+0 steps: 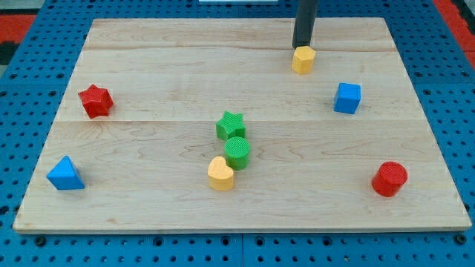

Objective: Place the yellow hexagon to the top of green star

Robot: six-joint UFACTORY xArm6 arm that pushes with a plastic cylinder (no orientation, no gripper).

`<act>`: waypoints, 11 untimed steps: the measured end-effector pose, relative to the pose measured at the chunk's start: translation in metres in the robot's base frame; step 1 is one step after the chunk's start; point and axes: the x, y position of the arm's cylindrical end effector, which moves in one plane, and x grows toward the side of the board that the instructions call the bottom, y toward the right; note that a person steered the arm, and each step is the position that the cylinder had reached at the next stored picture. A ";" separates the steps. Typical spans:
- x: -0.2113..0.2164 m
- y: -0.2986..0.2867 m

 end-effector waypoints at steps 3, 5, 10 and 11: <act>0.001 0.001; 0.004 0.005; 0.067 -0.078; 0.118 -0.080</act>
